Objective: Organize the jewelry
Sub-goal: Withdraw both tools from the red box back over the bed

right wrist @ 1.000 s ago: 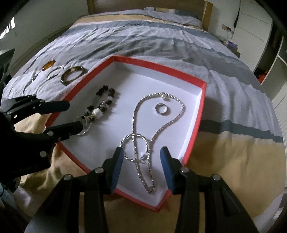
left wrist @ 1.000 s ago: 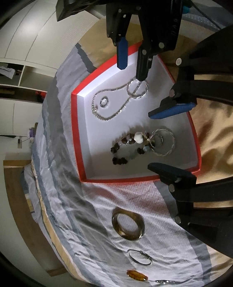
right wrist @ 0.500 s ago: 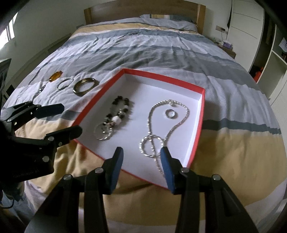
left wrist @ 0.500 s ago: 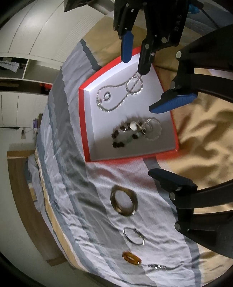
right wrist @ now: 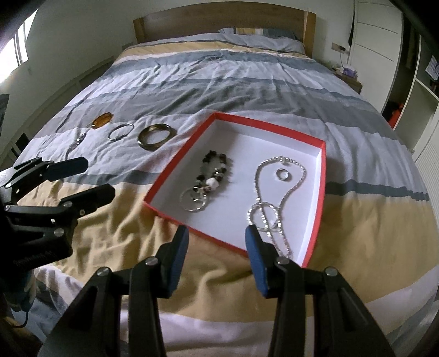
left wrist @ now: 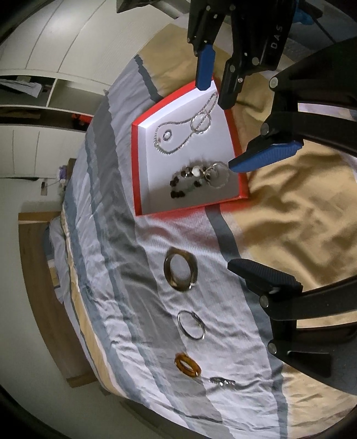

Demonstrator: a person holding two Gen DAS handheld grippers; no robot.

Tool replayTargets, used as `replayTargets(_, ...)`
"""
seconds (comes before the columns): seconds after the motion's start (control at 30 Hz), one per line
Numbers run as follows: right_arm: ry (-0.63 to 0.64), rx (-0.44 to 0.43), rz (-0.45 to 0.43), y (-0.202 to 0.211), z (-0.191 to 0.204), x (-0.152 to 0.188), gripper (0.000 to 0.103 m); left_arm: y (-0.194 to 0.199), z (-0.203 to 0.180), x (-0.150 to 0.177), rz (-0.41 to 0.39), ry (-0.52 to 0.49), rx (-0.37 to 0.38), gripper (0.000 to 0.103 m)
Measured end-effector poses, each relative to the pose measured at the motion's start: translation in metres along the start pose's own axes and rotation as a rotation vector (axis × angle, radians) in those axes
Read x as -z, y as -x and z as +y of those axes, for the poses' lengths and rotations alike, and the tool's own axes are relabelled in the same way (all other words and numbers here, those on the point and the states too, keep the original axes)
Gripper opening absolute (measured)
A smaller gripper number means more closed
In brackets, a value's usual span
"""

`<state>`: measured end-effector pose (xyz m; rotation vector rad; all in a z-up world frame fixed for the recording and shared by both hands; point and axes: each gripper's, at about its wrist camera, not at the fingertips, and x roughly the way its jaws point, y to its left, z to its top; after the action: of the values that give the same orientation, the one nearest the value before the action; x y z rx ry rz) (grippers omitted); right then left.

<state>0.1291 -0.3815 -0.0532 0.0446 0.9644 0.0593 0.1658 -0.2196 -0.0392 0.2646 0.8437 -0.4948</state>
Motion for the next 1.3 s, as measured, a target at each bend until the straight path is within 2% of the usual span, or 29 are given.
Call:
replayTargets(0.9,0.069,-0.028,-0.035,0.030,0.071,-0.005,0.041,0.068,0.061,0.034,-0.081,0.103,-0.059,0.074)
replayTargets(1.3,0.147,-0.104,-0.038,-0.001,0.123,-0.036,0.041,0.064,0.167,0.084,-0.031,0.290,-0.189,0.076)
